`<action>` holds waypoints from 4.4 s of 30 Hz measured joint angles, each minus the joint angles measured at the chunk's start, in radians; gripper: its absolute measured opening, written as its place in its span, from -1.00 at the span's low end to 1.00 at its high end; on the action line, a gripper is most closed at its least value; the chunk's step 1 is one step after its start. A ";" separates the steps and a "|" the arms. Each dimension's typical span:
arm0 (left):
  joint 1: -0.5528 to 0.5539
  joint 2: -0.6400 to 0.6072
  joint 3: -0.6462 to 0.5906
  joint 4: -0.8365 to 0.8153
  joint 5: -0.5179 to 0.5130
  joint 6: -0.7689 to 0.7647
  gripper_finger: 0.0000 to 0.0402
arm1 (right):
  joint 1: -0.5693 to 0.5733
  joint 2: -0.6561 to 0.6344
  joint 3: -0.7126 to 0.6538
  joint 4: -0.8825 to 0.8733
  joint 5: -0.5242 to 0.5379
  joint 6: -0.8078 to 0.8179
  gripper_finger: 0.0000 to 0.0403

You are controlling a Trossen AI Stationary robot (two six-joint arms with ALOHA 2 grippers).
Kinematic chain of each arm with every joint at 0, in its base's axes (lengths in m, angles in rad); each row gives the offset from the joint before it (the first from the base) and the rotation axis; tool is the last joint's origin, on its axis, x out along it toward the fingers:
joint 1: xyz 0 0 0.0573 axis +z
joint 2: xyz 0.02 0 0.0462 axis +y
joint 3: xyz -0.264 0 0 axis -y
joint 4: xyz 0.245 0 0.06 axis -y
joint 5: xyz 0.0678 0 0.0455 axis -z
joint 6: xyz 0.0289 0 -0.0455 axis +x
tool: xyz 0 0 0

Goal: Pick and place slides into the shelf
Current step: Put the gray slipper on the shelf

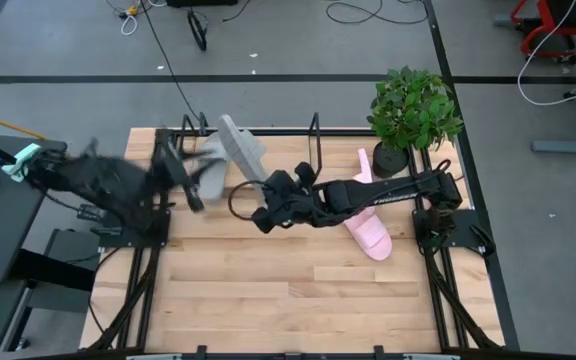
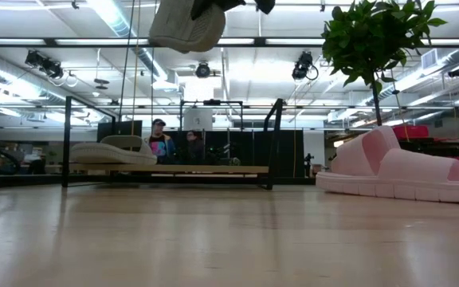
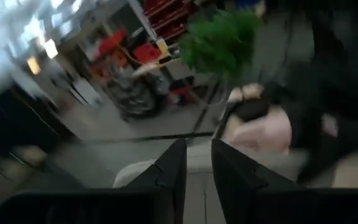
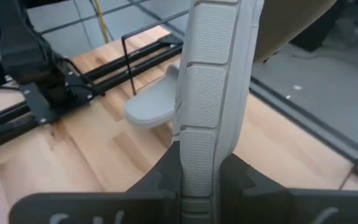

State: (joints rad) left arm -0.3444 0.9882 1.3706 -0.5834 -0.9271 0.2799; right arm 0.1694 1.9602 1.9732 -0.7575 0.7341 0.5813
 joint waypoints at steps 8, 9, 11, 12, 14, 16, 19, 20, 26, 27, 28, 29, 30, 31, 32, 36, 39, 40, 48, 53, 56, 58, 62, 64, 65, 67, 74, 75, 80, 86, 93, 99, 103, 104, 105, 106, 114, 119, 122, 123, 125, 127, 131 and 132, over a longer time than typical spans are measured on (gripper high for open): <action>0.300 -0.003 0.218 -0.129 0.275 -0.519 -0.63 | 0.002 0.000 0.000 0.011 0.062 -0.046 -0.73; 0.329 -0.002 0.223 -0.143 0.327 -0.563 -0.63 | 0.002 0.000 0.000 0.014 0.071 -0.056 -0.73; 0.382 -0.002 0.221 -0.190 0.448 -0.691 -0.62 | 0.002 0.000 0.000 0.017 0.093 -0.068 -0.73; 0.407 0.004 0.214 -0.209 0.500 -0.751 -0.61 | 0.001 0.000 0.000 0.017 0.102 -0.076 -0.73; 0.447 0.024 0.194 -0.250 0.584 -0.848 -0.60 | 0.001 0.000 0.000 0.020 0.107 -0.086 -0.73; 0.473 0.050 0.174 -0.284 0.637 -0.924 -0.59 | 0.001 0.000 0.000 0.018 0.111 -0.088 -0.73; 0.490 0.095 0.158 -0.269 0.662 -0.949 -0.58 | 0.002 0.006 0.000 0.013 0.166 -0.087 -0.73; 0.493 0.106 0.158 -0.260 0.662 -0.949 -0.59 | 0.003 0.007 0.000 0.009 0.178 -0.084 -0.73; 0.512 0.173 0.160 -0.177 0.662 -1.030 -0.61 | 0.003 0.007 0.000 -0.008 0.199 -0.123 -0.73; 0.512 0.184 0.160 -0.163 0.661 -1.045 -0.61 | 0.003 0.007 0.000 -0.009 0.205 -0.136 -0.73; 0.512 0.194 0.160 -0.150 0.661 -1.061 -0.60 | 0.003 0.007 0.000 -0.013 0.214 -0.141 -0.73; 0.512 0.203 0.160 -0.136 0.660 -1.078 -0.59 | 0.004 0.007 0.000 -0.022 0.222 -0.144 -0.73; 0.511 0.213 0.160 -0.127 0.660 -1.086 -0.58 | 0.004 0.007 0.000 -0.034 0.229 -0.148 -0.73; 0.511 0.222 0.160 -0.123 0.660 -1.085 -0.57 | 0.004 0.007 0.000 -0.048 0.232 -0.149 -0.73; 0.512 0.232 0.160 -0.124 0.659 -1.078 -0.56 | 0.003 0.007 0.000 -0.062 0.235 -0.149 -0.73; 0.512 0.253 0.160 -0.130 0.665 -0.977 -0.51 | 0.004 0.007 -0.001 -0.102 0.237 -0.151 -0.73; 0.511 0.256 0.160 -0.132 0.688 -0.988 -0.48 | 0.011 0.007 -0.001 -0.119 0.238 -0.153 -0.73; 0.511 0.258 0.160 -0.132 0.689 -1.002 -0.47 | 0.013 0.007 -0.001 -0.124 0.238 -0.154 -0.73; 0.539 0.261 0.170 -0.179 0.701 -1.002 -0.29 | 0.020 0.008 -0.001 -0.142 0.250 -0.181 -0.73; 0.570 0.262 0.170 -0.176 0.729 -1.002 -0.09 | 0.022 0.008 -0.001 -0.139 0.252 -0.216 -0.73; 0.572 0.271 0.169 -0.141 0.728 -1.016 0.03 | 0.022 0.008 -0.001 -0.140 0.247 -0.244 -0.73; 0.570 0.271 0.169 -0.122 0.734 -1.051 0.10 | 0.022 0.008 -0.003 -0.140 0.245 -0.270 -0.73; 0.565 0.289 0.169 -0.097 0.755 -1.054 0.24 | 0.022 0.007 -0.029 -0.136 0.248 -0.309 -0.73; 0.565 0.309 0.169 -0.104 0.761 -1.054 0.31 | 0.023 0.008 -0.042 -0.141 0.239 -0.326 -0.73; 0.565 0.318 0.169 -0.105 0.762 -1.054 0.35 | 0.023 0.008 -0.051 -0.139 0.237 -0.328 -0.73; 0.565 0.336 0.169 -0.103 0.763 -1.043 0.41 | 0.023 0.008 -0.064 -0.141 0.235 -0.341 -0.73; 0.571 0.398 0.171 -0.123 0.782 -0.984 0.58 | 0.029 0.010 -0.087 -0.149 0.236 -0.457 -0.74; 0.571 0.401 0.172 -0.132 0.789 -0.977 0.60 | 0.030 0.011 -0.087 -0.154 0.237 -0.479 -0.74; 0.580 0.402 0.172 -0.156 0.800 -0.894 0.63 | 0.032 0.011 -0.087 -0.165 0.254 -0.531 -0.74; 0.584 0.402 0.172 -0.160 0.801 -0.850 0.54 | 0.032 0.011 -0.087 -0.158 0.282 -0.566 -0.74; 0.584 0.403 0.171 -0.162 0.795 -0.836 0.44 | 0.036 0.011 -0.087 -0.111 0.287 -0.610 -0.74; 0.585 0.405 0.183 -0.179 0.829 -0.799 0.18 | 0.036 0.011 -0.086 -0.112 0.270 -0.601 -0.74; 0.585 0.399 0.300 -0.265 0.880 -0.753 0.01 | 0.039 0.004 -0.085 -0.109 0.293 -0.590 -0.74; 0.584 0.398 0.334 -0.283 0.883 -0.746 -0.02 | 0.039 0.002 -0.085 -0.104 0.304 -0.591 -0.74; 0.584 0.399 0.371 -0.304 0.884 -0.742 -0.04 | 0.041 0.000 -0.085 -0.105 0.306 -0.591 -0.74; 0.584 0.399 0.406 -0.333 0.886 -0.740 -0.07 | 0.041 0.000 -0.085 -0.109 0.296 -0.591 -0.74; 0.576 0.396 0.636 -0.455 0.883 -0.711 -0.11 | 0.040 0.008 -0.092 -0.118 0.200 -0.592 -0.74; 0.580 0.400 0.647 -0.533 0.874 -0.735 -0.08 | 0.031 0.008 -0.093 -0.115 0.213 -0.620 -0.74; 0.591 0.440 0.648 -0.632 0.867 -0.775 -0.04 | 0.032 0.008 -0.093 -0.106 0.211 -0.631 -0.74; 0.594 0.459 0.647 -0.668 0.866 -0.789 -0.02 | 0.032 0.008 -0.093 -0.109 0.209 -0.631 -0.74; 0.605 0.494 0.646 -0.717 0.867 -0.790 0.02 | 0.030 0.008 -0.093 -0.109 0.209 -0.631 -0.74; 0.623 0.518 0.646 -0.782 0.879 -0.785 0.07 | 0.029 0.008 -0.093 -0.109 0.216 -0.631 -0.74; 0.678 0.562 0.646 -0.891 0.940 -0.784 0.16 | 0.029 0.008 -0.093 -0.123 0.229 -0.630 -0.74; 0.691 0.569 0.645 -0.901 0.952 -0.779 0.18 | 0.030 0.008 -0.093 -0.129 0.227 -0.628 -0.74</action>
State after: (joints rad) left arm 0.3470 1.5573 2.0159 -1.4841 0.0252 -0.4989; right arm 0.1989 1.9686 1.8801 -0.8862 0.9615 -0.0462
